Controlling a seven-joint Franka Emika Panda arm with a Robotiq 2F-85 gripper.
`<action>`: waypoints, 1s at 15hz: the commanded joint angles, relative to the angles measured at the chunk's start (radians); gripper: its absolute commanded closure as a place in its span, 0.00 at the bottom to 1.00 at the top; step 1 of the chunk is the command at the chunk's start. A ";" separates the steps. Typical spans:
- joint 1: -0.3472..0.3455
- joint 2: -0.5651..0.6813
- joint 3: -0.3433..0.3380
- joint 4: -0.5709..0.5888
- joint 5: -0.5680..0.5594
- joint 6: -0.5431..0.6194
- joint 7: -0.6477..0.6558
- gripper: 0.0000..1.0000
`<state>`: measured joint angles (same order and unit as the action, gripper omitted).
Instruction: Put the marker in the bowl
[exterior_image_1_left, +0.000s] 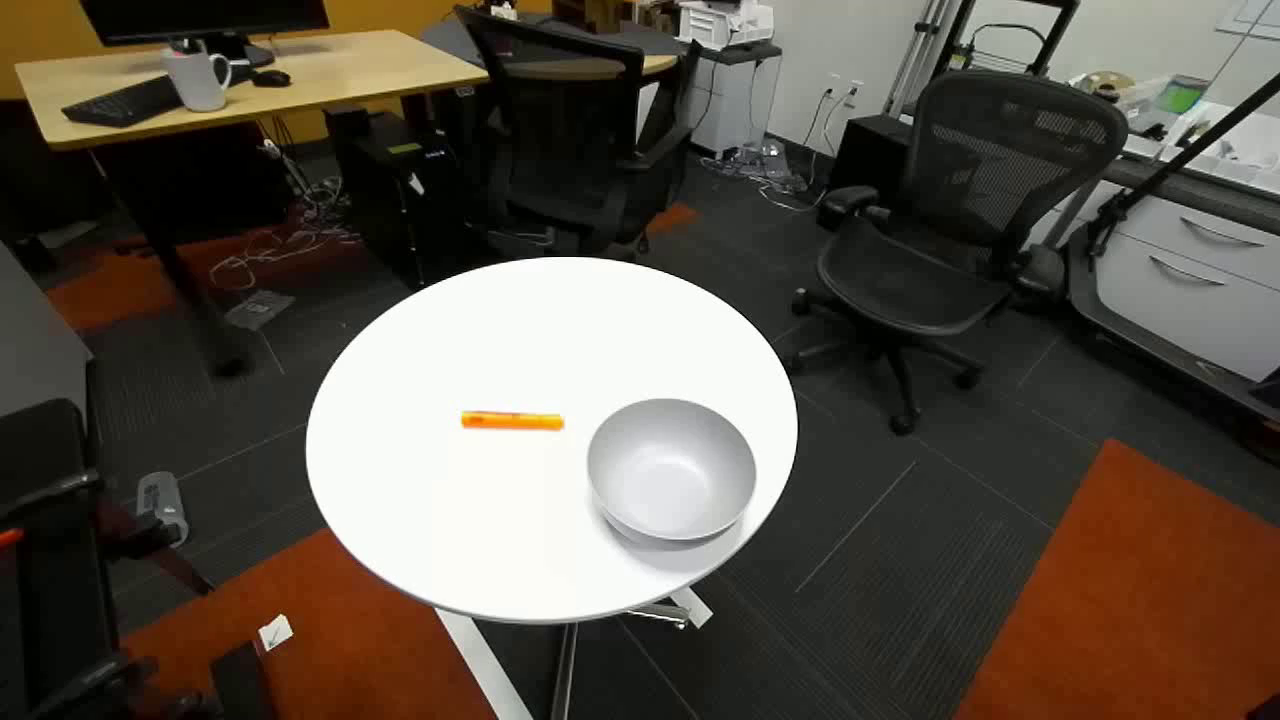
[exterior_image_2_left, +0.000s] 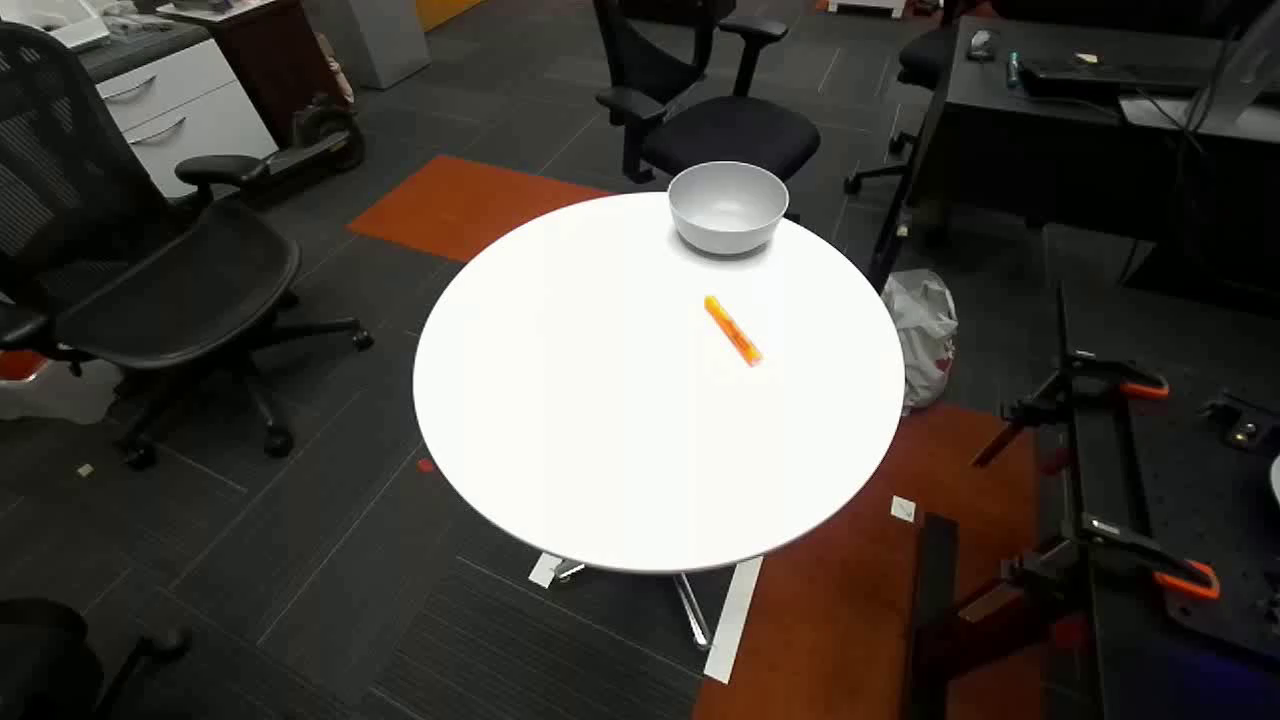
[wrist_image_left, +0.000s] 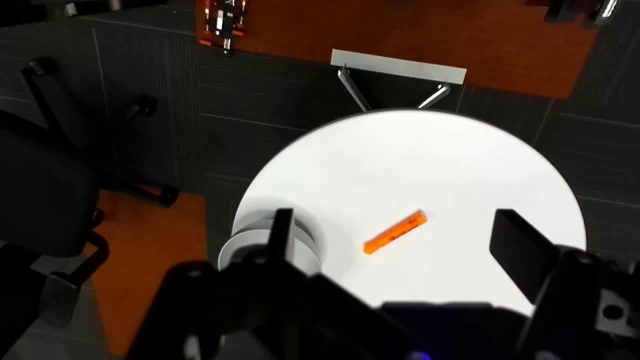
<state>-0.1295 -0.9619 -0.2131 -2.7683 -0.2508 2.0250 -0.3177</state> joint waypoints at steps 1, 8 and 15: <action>0.003 0.000 -0.002 0.003 -0.001 -0.004 0.002 0.00; 0.014 0.012 0.010 0.005 0.016 0.011 0.027 0.00; 0.101 0.165 0.089 -0.002 0.184 0.227 0.225 0.00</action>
<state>-0.0438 -0.9076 -0.1636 -2.7724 -0.1318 2.1176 -0.2010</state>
